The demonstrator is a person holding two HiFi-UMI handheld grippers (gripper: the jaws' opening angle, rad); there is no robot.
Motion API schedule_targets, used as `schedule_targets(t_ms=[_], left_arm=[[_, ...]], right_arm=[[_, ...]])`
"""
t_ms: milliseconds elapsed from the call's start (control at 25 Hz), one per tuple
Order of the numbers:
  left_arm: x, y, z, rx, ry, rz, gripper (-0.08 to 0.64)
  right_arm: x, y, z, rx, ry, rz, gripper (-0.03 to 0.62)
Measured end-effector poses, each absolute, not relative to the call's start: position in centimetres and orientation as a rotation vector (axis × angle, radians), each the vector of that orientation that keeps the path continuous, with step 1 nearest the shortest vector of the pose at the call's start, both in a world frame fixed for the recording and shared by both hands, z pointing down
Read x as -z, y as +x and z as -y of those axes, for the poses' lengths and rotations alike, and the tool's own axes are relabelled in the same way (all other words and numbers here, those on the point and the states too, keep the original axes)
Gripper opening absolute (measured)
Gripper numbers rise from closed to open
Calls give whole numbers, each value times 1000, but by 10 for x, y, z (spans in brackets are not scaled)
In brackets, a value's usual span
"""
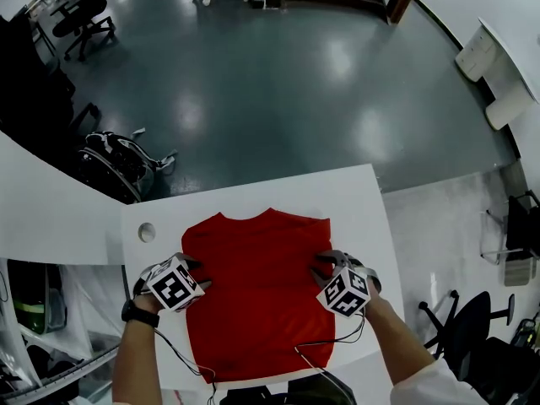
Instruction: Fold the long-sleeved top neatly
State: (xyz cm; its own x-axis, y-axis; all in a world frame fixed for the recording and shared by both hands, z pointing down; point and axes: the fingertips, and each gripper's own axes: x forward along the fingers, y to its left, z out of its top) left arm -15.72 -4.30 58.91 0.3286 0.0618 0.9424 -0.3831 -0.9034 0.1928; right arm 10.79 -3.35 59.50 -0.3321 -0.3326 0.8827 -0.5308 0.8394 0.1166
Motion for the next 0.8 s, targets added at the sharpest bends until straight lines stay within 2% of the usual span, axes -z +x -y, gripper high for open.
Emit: schedule_targets(t_ms=[240,480,600,800], left_arm=[[-601,-175,41,-1741,2177,240,246],[-604,-175,36,-1691,2204,279,274],[-586,-180,31,-1624,2273,353,278],[-574,-197,-62,-1746,2370,245,278]], right_arm=[[-596,109,31,-189,596,1964,130],[-595,109,30,-189,570,1989,132],[-577,117,26,-204,582,2030,184],[-550,137,-39,-53,470,2007,184]])
